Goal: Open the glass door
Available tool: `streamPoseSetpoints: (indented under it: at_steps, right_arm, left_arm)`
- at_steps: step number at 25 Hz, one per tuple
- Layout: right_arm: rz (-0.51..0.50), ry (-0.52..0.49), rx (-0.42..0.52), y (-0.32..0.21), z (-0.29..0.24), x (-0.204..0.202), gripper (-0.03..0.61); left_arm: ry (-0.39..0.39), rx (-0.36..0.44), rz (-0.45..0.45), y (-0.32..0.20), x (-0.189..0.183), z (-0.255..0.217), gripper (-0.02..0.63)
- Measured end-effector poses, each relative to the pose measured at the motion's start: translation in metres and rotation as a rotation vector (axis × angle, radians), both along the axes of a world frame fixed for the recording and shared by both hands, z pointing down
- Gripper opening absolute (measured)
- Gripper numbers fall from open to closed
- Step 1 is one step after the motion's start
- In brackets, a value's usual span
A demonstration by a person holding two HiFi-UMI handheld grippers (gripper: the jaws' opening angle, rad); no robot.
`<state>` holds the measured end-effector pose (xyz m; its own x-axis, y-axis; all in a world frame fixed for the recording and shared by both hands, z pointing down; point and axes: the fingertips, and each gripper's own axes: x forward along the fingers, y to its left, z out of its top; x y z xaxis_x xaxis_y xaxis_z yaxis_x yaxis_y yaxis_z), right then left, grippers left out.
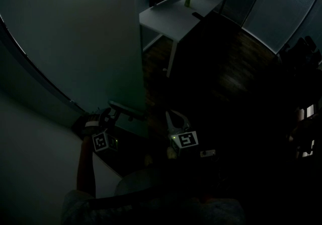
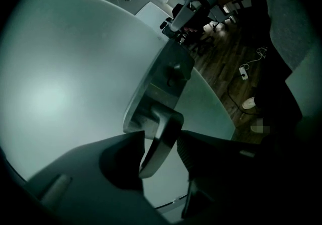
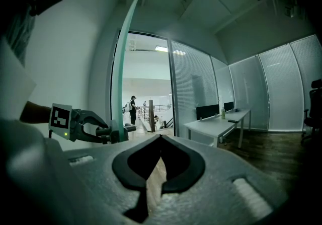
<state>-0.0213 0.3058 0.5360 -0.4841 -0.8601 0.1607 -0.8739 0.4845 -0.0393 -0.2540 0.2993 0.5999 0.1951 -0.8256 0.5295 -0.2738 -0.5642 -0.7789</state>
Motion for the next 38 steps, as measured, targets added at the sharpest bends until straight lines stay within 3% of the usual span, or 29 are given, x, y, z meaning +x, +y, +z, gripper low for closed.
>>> streamPoseSetpoints:
  at_steps: [4, 9, 13, 19, 25, 33, 38]
  right_arm:
    - [0.011, -0.019, 0.008, -0.001, 0.010, 0.005, 0.003]
    - [-0.002, -0.014, 0.007, 0.003, 0.012, 0.006, 0.003]
    - [-0.006, -0.018, 0.013, 0.007, 0.007, 0.006, 0.002]
    - [-0.003, -0.032, -0.003, 0.012, 0.013, 0.008, 0.003]
    - [-0.010, -0.033, -0.014, 0.013, 0.010, 0.009, 0.003]
    - [-0.056, -0.027, -0.014, 0.007, 0.002, 0.003, 0.003]
    - [-0.103, -0.034, -0.017, 0.005, -0.003, 0.001, 0.002]
  left_arm:
    - [-0.020, 0.013, 0.015, 0.006, 0.001, -0.004, 0.267]
    - [-0.035, 0.017, 0.022, 0.018, 0.002, -0.012, 0.276]
    - [0.022, 0.027, 0.015, 0.028, 0.007, -0.026, 0.273]
    - [0.207, 0.045, -0.034, 0.040, 0.016, -0.047, 0.193]
    - [0.561, 0.009, -0.080, 0.054, 0.040, -0.059, 0.112]
    - [0.932, -0.044, -0.110, 0.062, 0.072, -0.083, 0.074]
    - [1.060, -0.039, -0.170, 0.062, 0.078, -0.094, 0.029]
